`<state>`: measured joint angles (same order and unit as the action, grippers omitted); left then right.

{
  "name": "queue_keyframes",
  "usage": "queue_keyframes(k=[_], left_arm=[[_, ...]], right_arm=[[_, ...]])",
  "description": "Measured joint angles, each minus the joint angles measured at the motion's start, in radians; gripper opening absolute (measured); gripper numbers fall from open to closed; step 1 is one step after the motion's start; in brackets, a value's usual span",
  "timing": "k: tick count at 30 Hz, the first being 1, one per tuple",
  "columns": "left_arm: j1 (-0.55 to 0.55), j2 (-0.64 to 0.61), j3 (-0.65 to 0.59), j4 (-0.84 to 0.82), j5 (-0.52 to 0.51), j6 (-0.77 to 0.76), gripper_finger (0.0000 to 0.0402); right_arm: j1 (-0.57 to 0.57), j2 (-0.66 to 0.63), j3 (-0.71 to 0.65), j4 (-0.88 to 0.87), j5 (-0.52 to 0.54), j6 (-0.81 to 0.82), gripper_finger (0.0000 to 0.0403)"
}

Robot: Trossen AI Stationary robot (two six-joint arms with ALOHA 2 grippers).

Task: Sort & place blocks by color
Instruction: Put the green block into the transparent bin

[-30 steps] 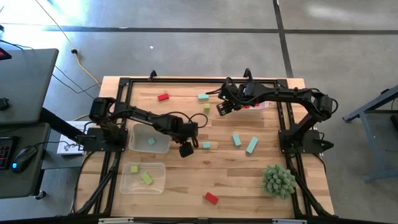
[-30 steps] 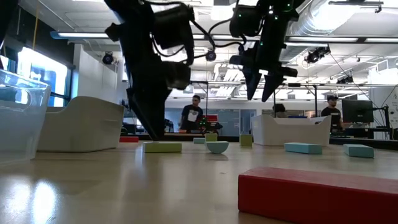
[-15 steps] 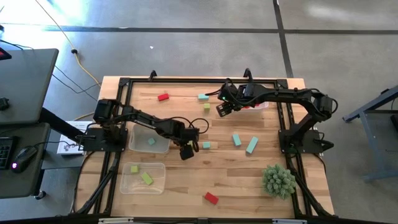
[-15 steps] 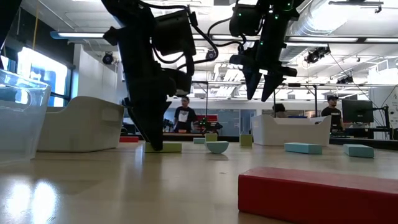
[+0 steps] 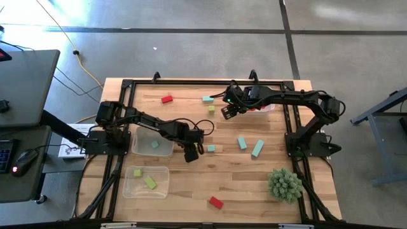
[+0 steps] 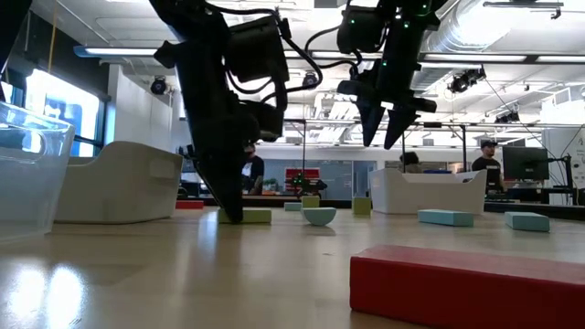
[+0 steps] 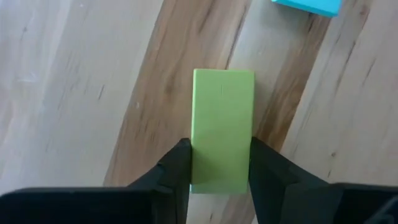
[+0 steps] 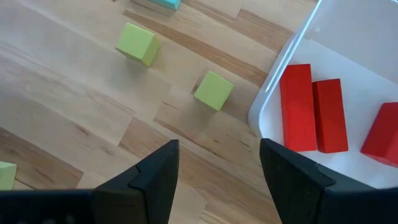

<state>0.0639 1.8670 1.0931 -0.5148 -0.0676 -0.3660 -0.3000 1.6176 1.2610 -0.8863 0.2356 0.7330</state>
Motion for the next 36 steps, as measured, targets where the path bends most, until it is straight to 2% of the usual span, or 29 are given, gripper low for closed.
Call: queue_keyframes(k=[8, 16, 25, 30, 36], left_arm=[[-0.046, -0.076, -0.001, -0.017, 0.034, -0.042, 0.0097], [-0.111, -0.250, 0.000, -0.100, 0.032, -0.110, 0.0097], [-0.237, -0.447, 0.000, -0.332, 0.031, -0.278, 0.0097], [-0.329, -0.513, -0.001, -0.487, 0.030, -0.385, 0.0097], [-0.451, -0.531, 0.000, -0.598, 0.033, -0.495, 0.0097]], right_arm=[[0.038, 0.000, 0.000, -0.004, -0.001, -0.017, 0.0213], [0.095, 0.000, 0.000, -0.007, -0.009, -0.027, 0.0213], [0.131, 0.000, 0.000, 0.041, -0.212, -0.106, 0.0213], [0.159, 0.000, 0.000, 0.100, -0.242, -0.165, 0.0213], [0.192, 0.000, 0.000, 0.172, -0.254, -0.232, 0.0213]])
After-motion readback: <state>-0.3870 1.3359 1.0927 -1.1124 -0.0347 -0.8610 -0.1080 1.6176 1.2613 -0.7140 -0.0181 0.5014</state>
